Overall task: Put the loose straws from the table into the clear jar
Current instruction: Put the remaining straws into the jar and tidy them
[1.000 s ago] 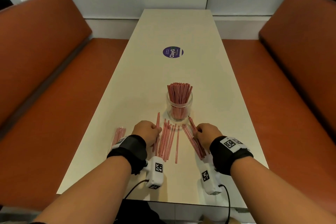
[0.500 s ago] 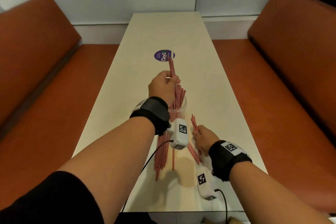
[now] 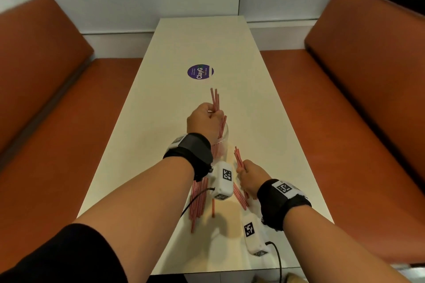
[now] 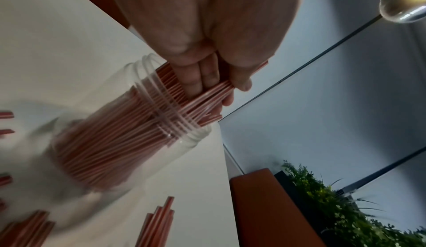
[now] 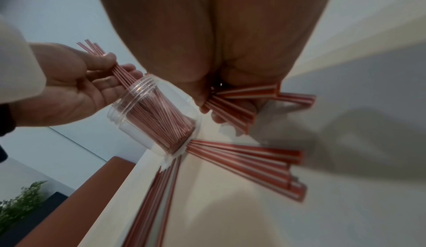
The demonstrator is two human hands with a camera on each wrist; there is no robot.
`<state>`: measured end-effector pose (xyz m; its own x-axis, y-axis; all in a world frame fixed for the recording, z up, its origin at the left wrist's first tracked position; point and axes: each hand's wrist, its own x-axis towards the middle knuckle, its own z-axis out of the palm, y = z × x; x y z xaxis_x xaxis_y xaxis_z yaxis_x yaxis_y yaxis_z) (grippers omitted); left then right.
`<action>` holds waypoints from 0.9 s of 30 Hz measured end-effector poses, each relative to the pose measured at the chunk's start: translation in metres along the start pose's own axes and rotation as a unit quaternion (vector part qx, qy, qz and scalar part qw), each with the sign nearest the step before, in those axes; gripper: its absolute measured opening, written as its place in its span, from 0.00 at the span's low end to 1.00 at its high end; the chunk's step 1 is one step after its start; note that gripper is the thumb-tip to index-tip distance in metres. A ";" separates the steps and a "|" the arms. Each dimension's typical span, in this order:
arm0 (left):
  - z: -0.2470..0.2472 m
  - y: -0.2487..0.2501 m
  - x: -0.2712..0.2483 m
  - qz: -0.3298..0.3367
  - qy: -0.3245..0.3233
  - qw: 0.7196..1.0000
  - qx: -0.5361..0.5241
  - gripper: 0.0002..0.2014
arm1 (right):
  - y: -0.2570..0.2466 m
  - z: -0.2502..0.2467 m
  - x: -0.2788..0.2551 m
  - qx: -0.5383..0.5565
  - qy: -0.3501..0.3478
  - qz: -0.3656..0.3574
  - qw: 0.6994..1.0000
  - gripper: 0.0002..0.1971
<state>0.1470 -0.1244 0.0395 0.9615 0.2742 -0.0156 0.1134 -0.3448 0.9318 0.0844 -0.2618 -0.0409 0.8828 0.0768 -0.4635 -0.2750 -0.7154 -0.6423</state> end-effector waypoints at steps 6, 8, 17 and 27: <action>-0.010 -0.004 -0.001 -0.008 0.010 1.000 0.004 0.07 | 0.004 0.000 0.001 0.036 -0.003 0.009 0.999 0.09; -0.023 -0.007 -0.003 0.014 0.054 0.998 -0.003 0.07 | 0.006 0.000 0.003 0.068 -0.001 0.008 0.998 0.09; -0.050 -0.048 0.002 -0.042 -0.140 0.973 0.178 0.47 | 0.006 -0.008 0.002 0.281 0.020 0.027 0.959 0.10; -0.047 -0.045 0.006 -0.002 -0.193 0.967 0.167 0.37 | -0.103 -0.051 0.020 0.394 0.074 -0.228 0.887 0.14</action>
<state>0.1355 -0.0647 0.0143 0.9755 -0.0569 -0.2126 0.1294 -0.6333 0.7630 0.1500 -0.2222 0.0475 0.9949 0.1010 0.0027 -0.0053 0.0785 -0.9969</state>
